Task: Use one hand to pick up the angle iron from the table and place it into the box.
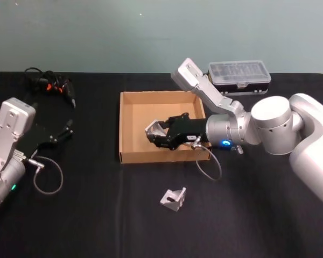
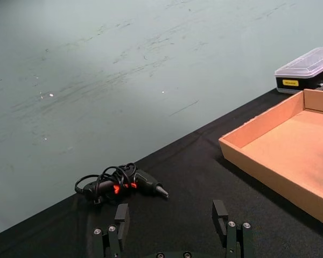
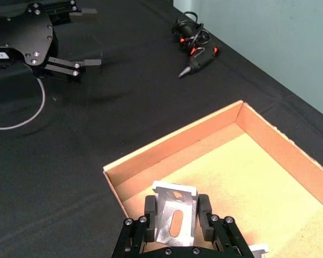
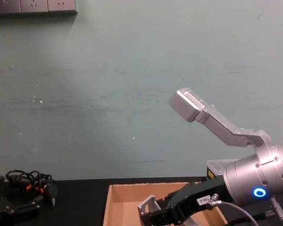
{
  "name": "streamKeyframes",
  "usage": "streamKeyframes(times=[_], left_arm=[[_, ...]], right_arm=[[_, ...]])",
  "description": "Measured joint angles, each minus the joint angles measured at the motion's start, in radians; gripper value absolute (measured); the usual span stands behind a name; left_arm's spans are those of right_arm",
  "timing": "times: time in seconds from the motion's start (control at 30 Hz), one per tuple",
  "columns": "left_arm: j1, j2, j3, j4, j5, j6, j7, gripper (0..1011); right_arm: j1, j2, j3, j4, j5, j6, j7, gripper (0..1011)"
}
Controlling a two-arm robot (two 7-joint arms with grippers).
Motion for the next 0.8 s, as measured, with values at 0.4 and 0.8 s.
streamKeyframes(times=[0.4, 0.8], left_arm=[[0.0, 0.0, 0.0, 0.0, 0.0, 0.0, 0.0, 1011], [0.0, 0.0, 0.0, 0.0, 0.0, 0.0, 0.0, 1011]], right_arm=[[0.012, -0.017, 0.002, 0.046, -0.016, 0.001, 0.013, 477], [0.011, -0.021, 0.009, 0.055, -0.025, 0.0, 0.019, 539]])
